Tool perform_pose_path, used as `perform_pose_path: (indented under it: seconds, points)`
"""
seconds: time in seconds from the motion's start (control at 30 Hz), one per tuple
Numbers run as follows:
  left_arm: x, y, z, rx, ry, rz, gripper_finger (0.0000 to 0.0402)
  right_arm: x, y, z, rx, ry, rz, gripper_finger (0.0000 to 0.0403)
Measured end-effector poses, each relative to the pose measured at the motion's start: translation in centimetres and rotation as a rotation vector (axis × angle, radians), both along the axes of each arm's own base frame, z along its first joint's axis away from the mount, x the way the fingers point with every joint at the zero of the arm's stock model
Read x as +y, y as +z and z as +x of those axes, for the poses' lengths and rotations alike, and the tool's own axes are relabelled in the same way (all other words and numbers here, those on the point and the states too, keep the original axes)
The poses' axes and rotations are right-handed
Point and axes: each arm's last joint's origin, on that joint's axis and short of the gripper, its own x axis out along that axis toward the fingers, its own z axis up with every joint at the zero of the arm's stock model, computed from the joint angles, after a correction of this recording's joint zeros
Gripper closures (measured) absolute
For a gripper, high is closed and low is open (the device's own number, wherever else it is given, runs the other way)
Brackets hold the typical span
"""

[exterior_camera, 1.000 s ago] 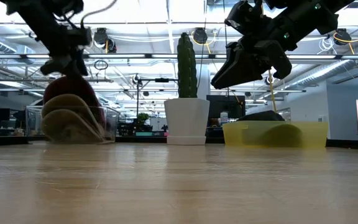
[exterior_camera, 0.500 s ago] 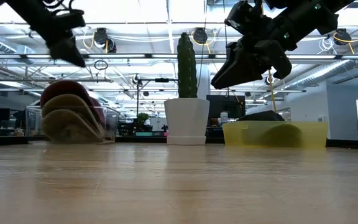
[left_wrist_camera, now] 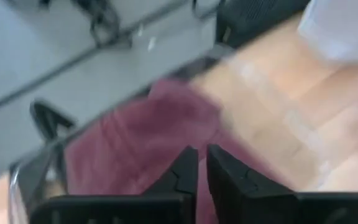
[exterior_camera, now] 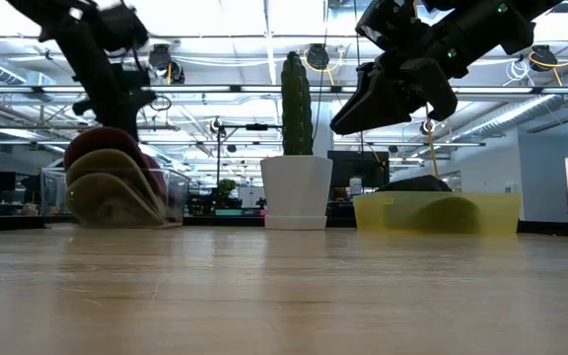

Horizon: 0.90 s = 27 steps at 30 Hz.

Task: Pick & Place hat
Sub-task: Put the left red cap into the transparent bin

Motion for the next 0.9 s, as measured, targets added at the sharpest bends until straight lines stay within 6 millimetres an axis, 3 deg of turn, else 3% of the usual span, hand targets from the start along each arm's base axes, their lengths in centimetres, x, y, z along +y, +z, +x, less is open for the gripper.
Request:
perform_pose_path:
  seconds: [0.17, 0.3, 0.5, 0.67, 0.9]
  points:
    - [2.0, -1.2, 0.7, 0.113, 0.006, -0.222, 0.0396, -0.2, 0.0, 0.0, 0.002, -0.002, -0.008, 0.0314]
    - [3.2, -2.7, 1.4, 0.18, 0.008, -0.305, 0.0387, -0.4, -0.1, 0.0, -0.002, -0.015, 0.006, 0.0314]
    - [4.2, -4.6, 2.0, 0.323, -0.004, -0.305, 0.0377, -0.5, -1.5, -0.8, -0.008, -0.014, 0.008, 0.0314]
    - [4.4, -4.8, 2.1, 0.343, -0.039, -0.287, 0.0397, -0.5, -2.0, -1.1, -0.067, -0.01, 0.01, 0.0314]
    - [4.2, -5.9, 2.0, 0.354, -0.066, -0.275, 0.0378, -0.6, -2.1, -1.2, -0.08, -0.01, 0.011, 0.0314]
